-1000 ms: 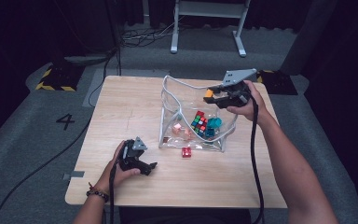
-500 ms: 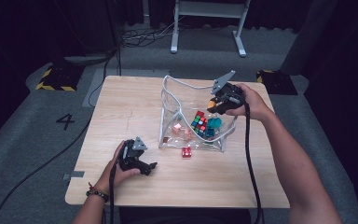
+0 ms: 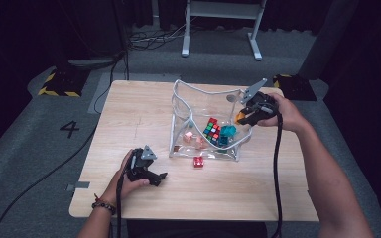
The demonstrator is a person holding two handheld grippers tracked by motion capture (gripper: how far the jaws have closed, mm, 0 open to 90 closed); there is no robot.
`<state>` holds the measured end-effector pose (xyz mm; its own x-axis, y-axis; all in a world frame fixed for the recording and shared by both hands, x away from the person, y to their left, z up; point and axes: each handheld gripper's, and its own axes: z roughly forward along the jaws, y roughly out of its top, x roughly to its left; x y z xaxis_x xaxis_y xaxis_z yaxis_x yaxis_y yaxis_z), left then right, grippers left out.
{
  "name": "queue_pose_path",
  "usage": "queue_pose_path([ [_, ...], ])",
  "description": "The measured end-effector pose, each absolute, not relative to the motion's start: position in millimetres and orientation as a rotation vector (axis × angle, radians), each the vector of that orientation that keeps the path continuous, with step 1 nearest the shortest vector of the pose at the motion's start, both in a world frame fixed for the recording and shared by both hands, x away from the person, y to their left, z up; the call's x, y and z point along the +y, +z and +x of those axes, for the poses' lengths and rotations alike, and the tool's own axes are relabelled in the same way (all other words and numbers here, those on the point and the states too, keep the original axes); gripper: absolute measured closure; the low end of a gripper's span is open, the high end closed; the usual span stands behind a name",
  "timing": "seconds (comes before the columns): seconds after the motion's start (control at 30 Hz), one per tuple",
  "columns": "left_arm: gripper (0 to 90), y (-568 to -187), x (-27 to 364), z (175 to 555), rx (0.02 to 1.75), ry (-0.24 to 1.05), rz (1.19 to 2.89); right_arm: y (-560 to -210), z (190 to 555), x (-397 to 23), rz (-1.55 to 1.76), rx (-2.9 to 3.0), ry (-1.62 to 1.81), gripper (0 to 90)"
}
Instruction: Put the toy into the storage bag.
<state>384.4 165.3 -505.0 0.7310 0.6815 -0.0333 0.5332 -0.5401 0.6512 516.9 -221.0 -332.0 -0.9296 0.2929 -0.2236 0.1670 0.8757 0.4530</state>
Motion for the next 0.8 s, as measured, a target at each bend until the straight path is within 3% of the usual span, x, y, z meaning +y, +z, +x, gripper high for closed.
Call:
queue_pose_path([
  [0.3,0.0,-505,165,384,0.915,0.293,2.278,-326,500,-230,0.39,2.657,0.801,50.4],
  [0.53,0.0,-505,165,384,0.913,0.295,2.278,-315,461,-263,0.511,2.412,1.182,44.3],
  [0.8,0.1,-505,165,384,0.913,0.295,2.278,-328,414,-288,0.524,2.252,1.254,38.4],
])
